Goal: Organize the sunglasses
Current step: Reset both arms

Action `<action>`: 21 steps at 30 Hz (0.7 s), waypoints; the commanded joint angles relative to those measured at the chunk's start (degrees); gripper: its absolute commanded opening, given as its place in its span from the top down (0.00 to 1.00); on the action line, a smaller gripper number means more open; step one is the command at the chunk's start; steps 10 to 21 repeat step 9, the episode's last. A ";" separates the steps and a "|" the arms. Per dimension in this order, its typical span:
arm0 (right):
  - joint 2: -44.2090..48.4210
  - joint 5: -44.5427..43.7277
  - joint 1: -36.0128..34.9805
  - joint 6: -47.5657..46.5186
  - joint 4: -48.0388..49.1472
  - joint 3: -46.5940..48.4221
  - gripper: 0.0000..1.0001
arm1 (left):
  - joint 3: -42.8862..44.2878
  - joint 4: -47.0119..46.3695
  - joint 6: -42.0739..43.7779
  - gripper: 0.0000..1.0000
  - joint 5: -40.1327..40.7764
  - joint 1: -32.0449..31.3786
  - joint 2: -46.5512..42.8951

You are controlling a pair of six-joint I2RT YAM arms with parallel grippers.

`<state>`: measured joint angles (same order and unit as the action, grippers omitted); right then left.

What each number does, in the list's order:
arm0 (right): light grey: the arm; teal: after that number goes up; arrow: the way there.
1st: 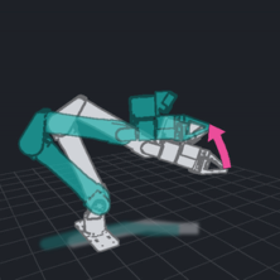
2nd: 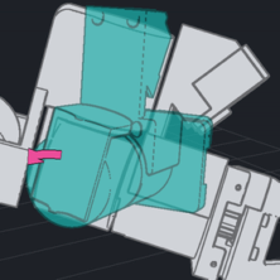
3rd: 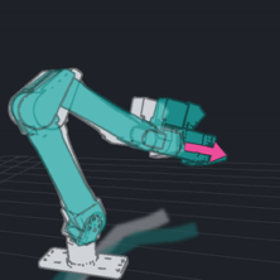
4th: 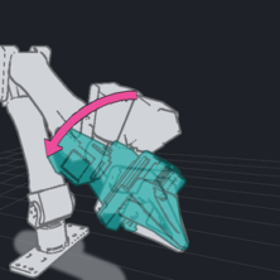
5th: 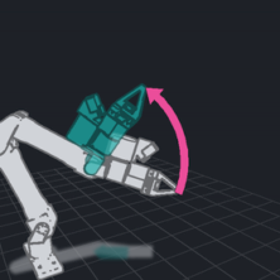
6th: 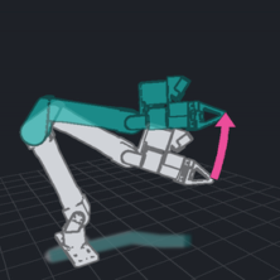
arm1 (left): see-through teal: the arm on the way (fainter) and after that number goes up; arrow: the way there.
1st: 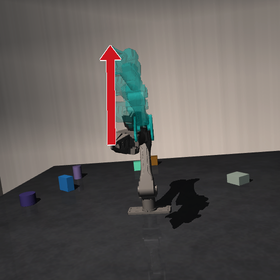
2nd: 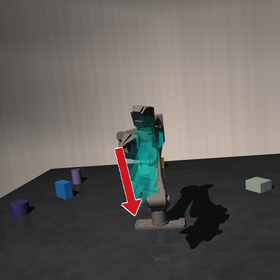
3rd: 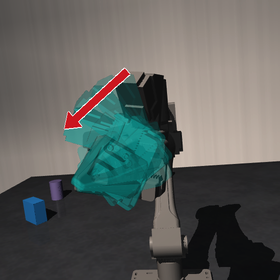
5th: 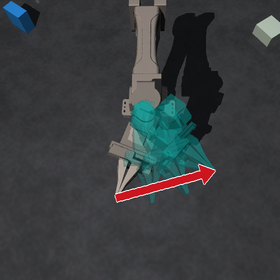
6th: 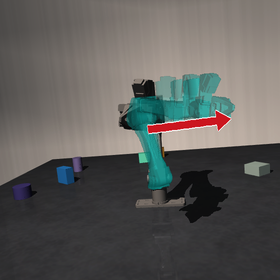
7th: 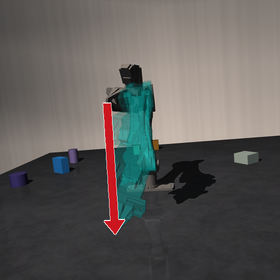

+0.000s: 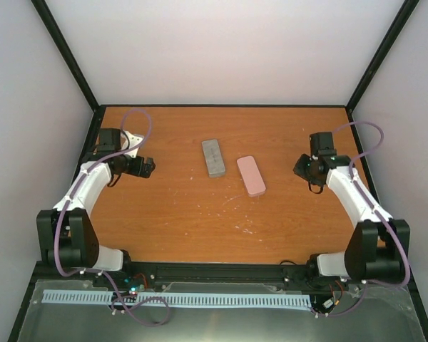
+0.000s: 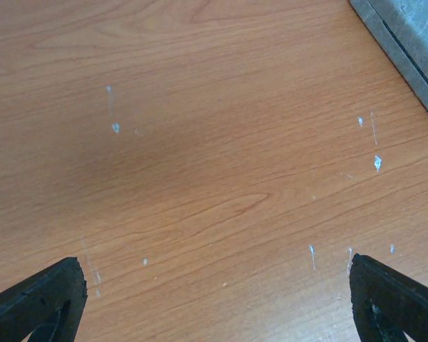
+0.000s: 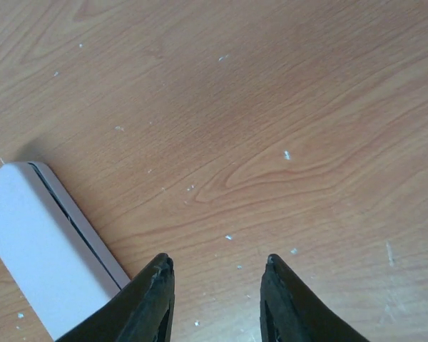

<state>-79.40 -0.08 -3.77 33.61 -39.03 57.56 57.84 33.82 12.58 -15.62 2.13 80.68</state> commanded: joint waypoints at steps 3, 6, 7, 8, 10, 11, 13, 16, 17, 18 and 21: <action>6.85 -2.54 0.50 -1.60 -0.23 -4.22 0.64 | 1.33 1.66 3.47 0.01 3.67 0.40 -1.41; 7.70 -1.41 0.51 -2.43 2.01 -6.10 0.65 | 3.10 2.24 3.42 0.01 3.24 0.46 0.33; 7.80 -0.84 0.52 -2.85 2.72 -6.55 0.66 | 3.68 2.29 3.49 0.01 3.23 0.42 0.89; 7.80 -0.42 0.52 -2.93 3.36 -7.06 0.66 | 4.09 2.22 3.58 0.00 3.22 0.43 1.53; 7.77 0.46 0.58 -3.38 4.33 -7.45 0.63 | 4.46 2.28 3.40 0.01 3.31 0.44 2.27; 7.77 0.46 0.58 -3.38 4.33 -7.45 0.63 | 4.46 2.28 3.40 0.01 3.31 0.44 2.27; 7.77 0.46 0.58 -3.38 4.33 -7.45 0.63 | 4.46 2.28 3.40 0.01 3.31 0.44 2.27; 7.77 0.46 0.58 -3.38 4.33 -7.45 0.63 | 4.46 2.28 3.40 0.01 3.31 0.44 2.27; 7.77 0.46 0.58 -3.38 4.33 -7.45 0.63 | 4.46 2.28 3.40 0.01 3.31 0.44 2.27; 7.77 0.46 0.58 -3.38 4.33 -7.45 0.63 | 4.46 2.28 3.40 0.01 3.31 0.44 2.27; 7.77 0.46 0.58 -3.38 4.33 -7.45 0.63 | 4.46 2.28 3.40 0.01 3.31 0.44 2.27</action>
